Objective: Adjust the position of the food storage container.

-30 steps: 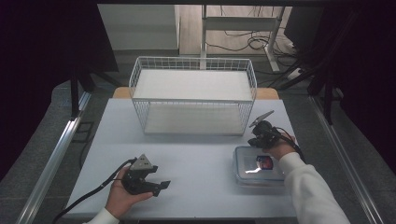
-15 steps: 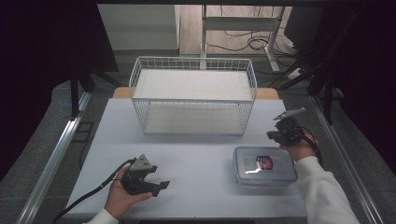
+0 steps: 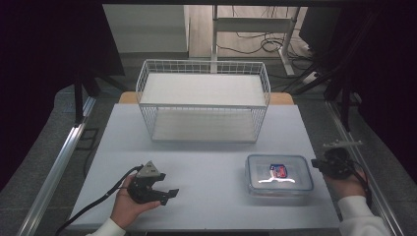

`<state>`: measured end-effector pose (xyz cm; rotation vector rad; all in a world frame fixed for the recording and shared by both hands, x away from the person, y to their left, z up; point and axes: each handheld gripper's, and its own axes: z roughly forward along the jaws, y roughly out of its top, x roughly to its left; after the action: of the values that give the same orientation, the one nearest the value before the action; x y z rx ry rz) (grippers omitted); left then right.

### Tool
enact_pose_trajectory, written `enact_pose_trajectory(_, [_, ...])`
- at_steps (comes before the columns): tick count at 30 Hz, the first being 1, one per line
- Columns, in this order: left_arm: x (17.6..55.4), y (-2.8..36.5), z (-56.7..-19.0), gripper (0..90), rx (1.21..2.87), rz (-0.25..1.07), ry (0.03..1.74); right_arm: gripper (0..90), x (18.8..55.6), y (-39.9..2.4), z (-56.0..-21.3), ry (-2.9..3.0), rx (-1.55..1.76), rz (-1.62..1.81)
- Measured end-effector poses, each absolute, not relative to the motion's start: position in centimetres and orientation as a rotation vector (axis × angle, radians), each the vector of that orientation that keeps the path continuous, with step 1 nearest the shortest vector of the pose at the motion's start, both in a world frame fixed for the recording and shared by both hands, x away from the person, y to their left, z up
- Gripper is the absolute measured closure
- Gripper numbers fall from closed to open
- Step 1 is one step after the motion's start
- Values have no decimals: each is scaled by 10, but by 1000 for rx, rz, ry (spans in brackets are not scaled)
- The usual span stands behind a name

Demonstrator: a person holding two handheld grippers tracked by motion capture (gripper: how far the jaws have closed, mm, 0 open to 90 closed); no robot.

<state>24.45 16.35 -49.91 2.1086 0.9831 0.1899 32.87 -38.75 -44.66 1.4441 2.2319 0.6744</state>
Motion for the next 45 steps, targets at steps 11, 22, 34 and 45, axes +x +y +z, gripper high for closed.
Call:
enact_pose_trajectory(11, [243,165,-497,237,2099,200,988,890,318,-380,-468,2285,1461,625])
enact_pose_trajectory(22, [245,168,-494,236,2080,204,997,889,326,-349,-472,2364,1370,663])
enact_pose_trajectory(34, [244,174,-490,233,2074,237,1009,890,337,-304,-479,2430,1292,690])
enact_pose_trajectory(45, [244,178,-490,234,2054,239,1018,890,332,-268,-479,2500,1210,731])
